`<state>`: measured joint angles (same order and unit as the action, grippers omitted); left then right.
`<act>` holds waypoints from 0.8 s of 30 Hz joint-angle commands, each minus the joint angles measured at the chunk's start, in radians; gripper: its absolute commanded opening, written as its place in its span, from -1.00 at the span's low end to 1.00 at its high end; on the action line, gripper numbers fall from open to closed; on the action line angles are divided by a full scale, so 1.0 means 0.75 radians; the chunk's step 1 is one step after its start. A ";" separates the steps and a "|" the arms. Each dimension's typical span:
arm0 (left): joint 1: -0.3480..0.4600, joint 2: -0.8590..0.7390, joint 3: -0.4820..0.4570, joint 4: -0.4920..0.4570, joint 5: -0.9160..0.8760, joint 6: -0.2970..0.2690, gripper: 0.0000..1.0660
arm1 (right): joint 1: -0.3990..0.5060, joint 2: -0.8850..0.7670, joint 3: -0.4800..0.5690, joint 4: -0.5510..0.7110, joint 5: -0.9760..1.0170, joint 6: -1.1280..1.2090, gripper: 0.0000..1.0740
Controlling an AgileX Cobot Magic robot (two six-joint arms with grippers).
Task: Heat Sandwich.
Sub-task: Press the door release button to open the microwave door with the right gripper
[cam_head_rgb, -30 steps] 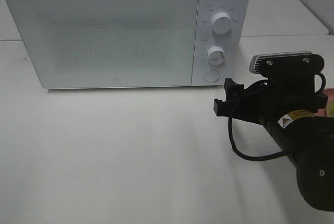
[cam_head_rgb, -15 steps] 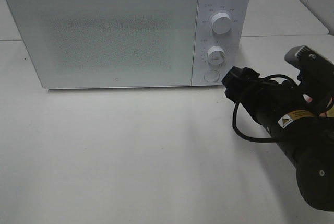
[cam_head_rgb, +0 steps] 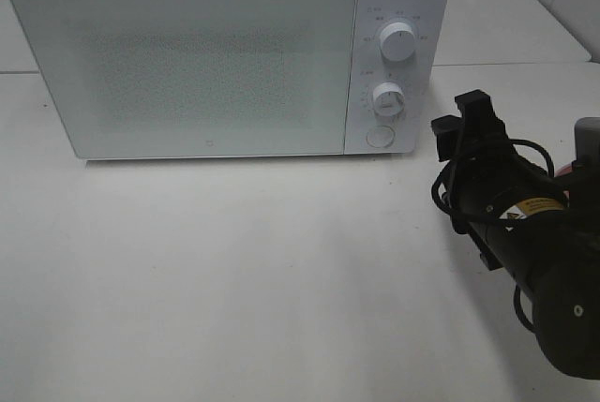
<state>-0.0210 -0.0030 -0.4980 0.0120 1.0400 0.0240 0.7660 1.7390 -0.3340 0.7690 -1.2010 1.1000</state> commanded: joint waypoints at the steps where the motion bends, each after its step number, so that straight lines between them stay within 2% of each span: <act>1: -0.009 -0.036 0.005 0.001 -0.005 -0.005 0.83 | 0.005 -0.005 -0.012 -0.001 -0.011 0.131 -0.10; 2: -0.009 -0.036 0.005 0.001 -0.005 -0.005 0.83 | 0.005 -0.005 -0.012 -0.001 -0.011 0.149 -0.24; 3: -0.009 -0.036 0.005 0.001 -0.005 -0.005 0.83 | 0.005 -0.005 -0.012 -0.001 -0.011 0.149 -0.24; 5: -0.009 -0.036 0.005 0.001 -0.005 -0.005 0.83 | 0.005 -0.005 -0.012 -0.001 0.003 0.183 -0.41; 6: -0.009 -0.036 0.005 0.001 -0.005 -0.005 0.83 | 0.005 -0.005 -0.012 -0.001 0.025 0.204 -0.58; 8: -0.009 -0.036 0.005 0.001 -0.005 -0.005 0.83 | 0.005 -0.005 -0.012 -0.001 0.035 0.219 -0.64; 12: -0.009 -0.036 0.005 0.001 -0.005 -0.005 0.83 | 0.005 -0.005 -0.012 -0.003 0.047 0.228 -0.91; 16: -0.009 -0.036 0.005 0.001 -0.005 -0.005 0.83 | 0.005 -0.005 -0.012 -0.025 0.055 0.229 -1.00; 24: -0.009 -0.036 0.005 0.001 -0.005 -0.005 0.83 | 0.005 -0.005 -0.012 -0.072 0.145 0.333 -1.00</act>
<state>-0.0210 -0.0030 -0.4980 0.0120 1.0400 0.0240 0.7660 1.7390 -0.3340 0.7290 -1.1000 1.3380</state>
